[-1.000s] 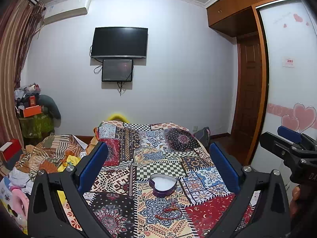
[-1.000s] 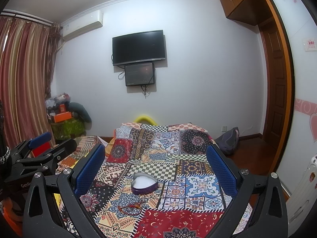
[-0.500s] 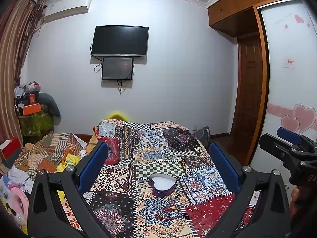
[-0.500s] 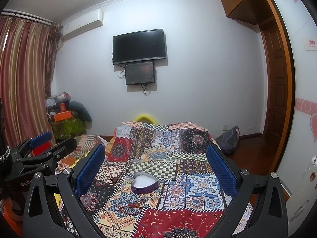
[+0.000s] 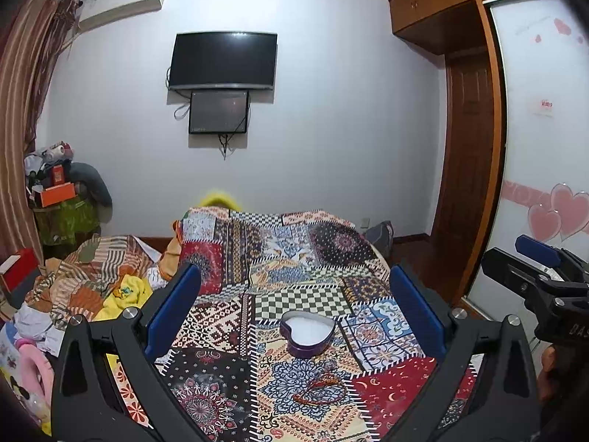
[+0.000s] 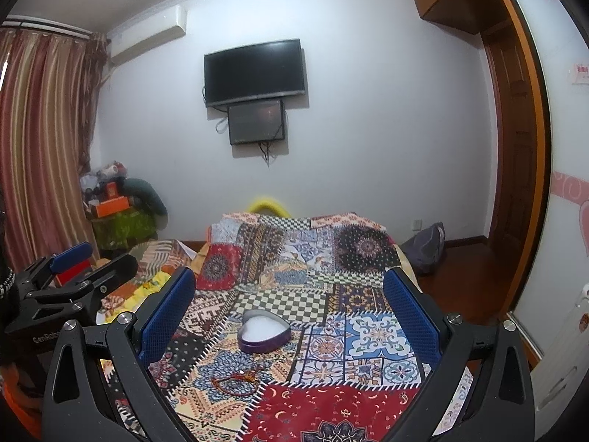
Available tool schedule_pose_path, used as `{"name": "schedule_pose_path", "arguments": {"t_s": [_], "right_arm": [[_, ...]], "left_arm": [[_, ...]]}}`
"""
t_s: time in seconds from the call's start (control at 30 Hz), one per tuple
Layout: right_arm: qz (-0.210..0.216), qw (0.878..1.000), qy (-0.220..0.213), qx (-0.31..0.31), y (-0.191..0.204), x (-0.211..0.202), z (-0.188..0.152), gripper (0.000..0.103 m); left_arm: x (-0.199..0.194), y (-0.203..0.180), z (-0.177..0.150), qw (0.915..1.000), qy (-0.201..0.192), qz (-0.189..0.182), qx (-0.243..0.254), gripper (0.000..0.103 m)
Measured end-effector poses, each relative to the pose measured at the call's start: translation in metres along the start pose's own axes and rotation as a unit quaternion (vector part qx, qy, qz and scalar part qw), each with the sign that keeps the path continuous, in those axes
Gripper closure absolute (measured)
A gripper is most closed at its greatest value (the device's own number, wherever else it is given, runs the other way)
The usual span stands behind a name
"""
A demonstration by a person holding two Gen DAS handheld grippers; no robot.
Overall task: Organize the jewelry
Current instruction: 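Lower right gripper to small silver earring beside heart tin and grasp it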
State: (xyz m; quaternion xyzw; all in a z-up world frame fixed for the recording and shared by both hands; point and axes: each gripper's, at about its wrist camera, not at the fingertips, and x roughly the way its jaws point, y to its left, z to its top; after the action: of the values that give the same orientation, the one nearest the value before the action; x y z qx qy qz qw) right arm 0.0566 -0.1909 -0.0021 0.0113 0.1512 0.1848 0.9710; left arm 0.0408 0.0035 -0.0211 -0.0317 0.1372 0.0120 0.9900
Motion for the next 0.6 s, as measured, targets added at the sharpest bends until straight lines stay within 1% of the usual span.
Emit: {"name": "schedule_pose_path", "arguments": {"t_s": [0.13,0.23,0.33,0.37,0.43,0.47,0.5,0.6], "right_arm": [[-0.009,1.0,0.025,0.003,-0.008,0.02,-0.009,0.002],[-0.016,0.999,0.041,0.002,-0.014,0.032,-0.018,0.002],[-0.028,0.997,0.072,-0.004,-0.019,0.053,-0.031,0.002],[-0.028,0.997,0.076,-0.004,-0.02,0.056,-0.032,0.002],[-0.032,0.994,0.102,-0.008,-0.023,0.073,-0.044,0.002],[-0.032,0.994,0.107,-0.008,-0.023,0.075,-0.044,0.002],[-0.034,0.992,0.121,-0.01,-0.024,0.084,-0.05,0.002],[-0.029,0.987,0.157,-0.016,-0.028,0.103,-0.061,0.002]], "left_arm": [[0.024,0.006,-0.007,0.9996,0.027,0.004,-0.008,0.0],[0.047,0.014,-0.016,0.9985,0.052,0.014,-0.012,0.0],[0.069,0.02,-0.026,0.9967,0.076,0.025,-0.014,0.001],[0.077,0.022,-0.031,0.9959,0.085,0.026,-0.015,0.002],[0.092,0.026,-0.04,0.9939,0.106,0.027,-0.017,0.009],[0.101,0.028,-0.045,0.9923,0.12,0.024,-0.02,0.011],[0.109,0.03,-0.051,0.9904,0.135,0.021,-0.023,0.015],[0.13,0.033,-0.067,0.9843,0.174,0.012,-0.029,0.024]]}}
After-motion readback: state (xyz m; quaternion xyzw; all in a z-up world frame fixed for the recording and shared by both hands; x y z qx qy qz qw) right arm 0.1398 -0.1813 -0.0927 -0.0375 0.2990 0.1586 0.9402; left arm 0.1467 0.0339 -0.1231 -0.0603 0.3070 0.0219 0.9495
